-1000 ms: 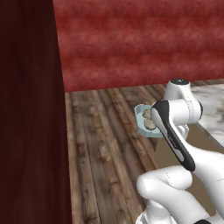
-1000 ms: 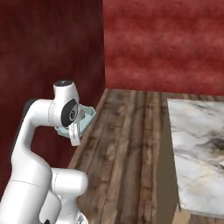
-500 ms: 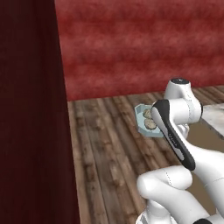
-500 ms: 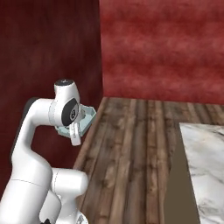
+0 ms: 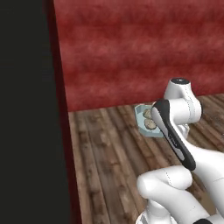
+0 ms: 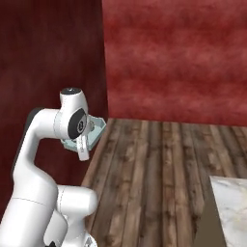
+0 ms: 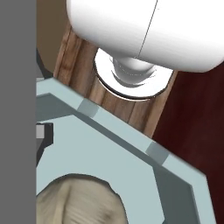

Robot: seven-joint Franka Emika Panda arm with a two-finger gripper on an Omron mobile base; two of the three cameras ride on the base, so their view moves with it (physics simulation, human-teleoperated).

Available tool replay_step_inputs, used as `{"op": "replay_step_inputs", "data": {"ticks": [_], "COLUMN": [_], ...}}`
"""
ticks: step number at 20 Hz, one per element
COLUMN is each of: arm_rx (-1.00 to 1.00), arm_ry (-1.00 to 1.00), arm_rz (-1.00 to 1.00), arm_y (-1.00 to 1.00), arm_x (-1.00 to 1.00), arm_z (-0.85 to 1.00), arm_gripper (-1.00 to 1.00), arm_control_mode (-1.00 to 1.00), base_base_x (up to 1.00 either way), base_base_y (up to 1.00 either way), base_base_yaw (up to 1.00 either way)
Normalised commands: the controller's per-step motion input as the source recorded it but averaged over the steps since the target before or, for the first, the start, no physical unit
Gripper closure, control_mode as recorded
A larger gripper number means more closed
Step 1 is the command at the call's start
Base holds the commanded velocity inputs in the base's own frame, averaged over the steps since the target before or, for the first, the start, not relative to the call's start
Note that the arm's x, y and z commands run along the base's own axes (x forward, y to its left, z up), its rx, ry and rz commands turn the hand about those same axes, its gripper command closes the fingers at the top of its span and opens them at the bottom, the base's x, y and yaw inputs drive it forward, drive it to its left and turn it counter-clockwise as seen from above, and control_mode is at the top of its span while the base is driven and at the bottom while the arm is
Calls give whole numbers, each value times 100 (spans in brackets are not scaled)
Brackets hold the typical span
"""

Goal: Place two dumplings into each of the tupperware containers and then place the containers in the fridge.

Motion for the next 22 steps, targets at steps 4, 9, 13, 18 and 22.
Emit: {"op": "replay_step_inputs", "data": {"ticks": [4,9,13,18,22], "arm_rx": [0,0,0,0,0], "arm_ry": [0,0,0,0,0], "arm_rz": [0,0,0,0,0], "arm_y": [0,0,0,0,0], "arm_x": [0,0,0,0,0], "arm_z": [0,0,0,0,0], "arm_gripper": [100,100,100,100,100], "arm_control_mode": [100,100,100,100,100], "base_base_x": [100,100,100,87,80], "base_base_y": [50,64,60,52,51], "base_base_yaw": [-5,-11,-49,-65,-67]}}
